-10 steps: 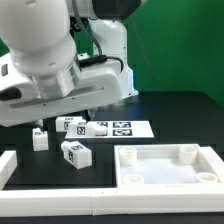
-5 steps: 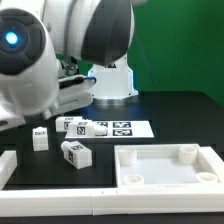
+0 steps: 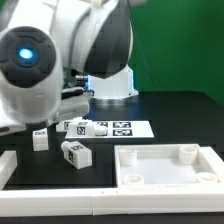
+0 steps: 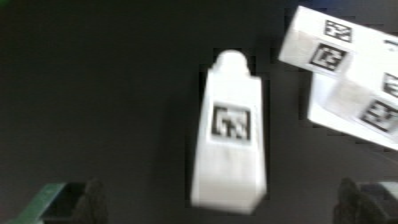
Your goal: Assemble one leg
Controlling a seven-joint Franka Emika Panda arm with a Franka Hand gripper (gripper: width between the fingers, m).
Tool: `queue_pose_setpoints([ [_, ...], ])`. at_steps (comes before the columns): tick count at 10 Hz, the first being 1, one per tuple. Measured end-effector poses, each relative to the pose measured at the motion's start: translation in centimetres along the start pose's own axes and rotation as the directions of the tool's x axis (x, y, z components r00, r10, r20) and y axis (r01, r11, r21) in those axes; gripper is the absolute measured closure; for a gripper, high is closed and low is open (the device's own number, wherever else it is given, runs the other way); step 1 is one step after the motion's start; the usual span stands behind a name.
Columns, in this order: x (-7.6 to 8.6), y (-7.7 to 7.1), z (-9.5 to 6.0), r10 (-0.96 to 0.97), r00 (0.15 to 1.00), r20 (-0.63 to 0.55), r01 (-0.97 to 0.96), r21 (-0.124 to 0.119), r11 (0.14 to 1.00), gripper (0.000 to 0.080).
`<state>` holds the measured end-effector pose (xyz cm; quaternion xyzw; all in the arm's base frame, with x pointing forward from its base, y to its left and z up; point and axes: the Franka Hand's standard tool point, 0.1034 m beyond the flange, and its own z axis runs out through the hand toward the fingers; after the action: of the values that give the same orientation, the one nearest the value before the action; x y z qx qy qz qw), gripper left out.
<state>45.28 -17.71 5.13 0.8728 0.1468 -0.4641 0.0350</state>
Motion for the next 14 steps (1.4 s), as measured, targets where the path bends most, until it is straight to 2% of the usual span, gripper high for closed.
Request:
queue_pose_setpoints([
  [1,-0.4,-0.5,1.1,-0.01,1.0,0.018,0.01,0.01,1.0,0.015],
  [6,0.0,-0.5,1.2,-0.027,0.999,0.02,0.027,0.007,1.0,0.015],
  [7,0.5,0.0,2.4,-0.021,1.0,0.021,0.021,0.004,1.0,0.015],
  [8,1.1,-0.1,4.0,-0.027,0.999,0.021,0.027,0.003,1.0,0.015],
  [10,1.5,-0.1,4.3,-0.034,0.999,0.008,0.034,-0.003,0.999,0.015],
  [11,1.5,-0.2,4.3,-0.036,0.999,0.008,0.036,-0.004,0.999,0.0281],
  [12,1.5,-0.2,4.3,-0.038,0.999,0.008,0.038,-0.004,0.999,0.0281],
  [13,1.5,-0.2,4.3,-0.039,0.999,0.008,0.039,-0.004,0.999,0.042],
  [14,1.5,-0.2,4.2,-0.039,0.999,0.009,0.039,-0.005,0.999,0.0514],
])
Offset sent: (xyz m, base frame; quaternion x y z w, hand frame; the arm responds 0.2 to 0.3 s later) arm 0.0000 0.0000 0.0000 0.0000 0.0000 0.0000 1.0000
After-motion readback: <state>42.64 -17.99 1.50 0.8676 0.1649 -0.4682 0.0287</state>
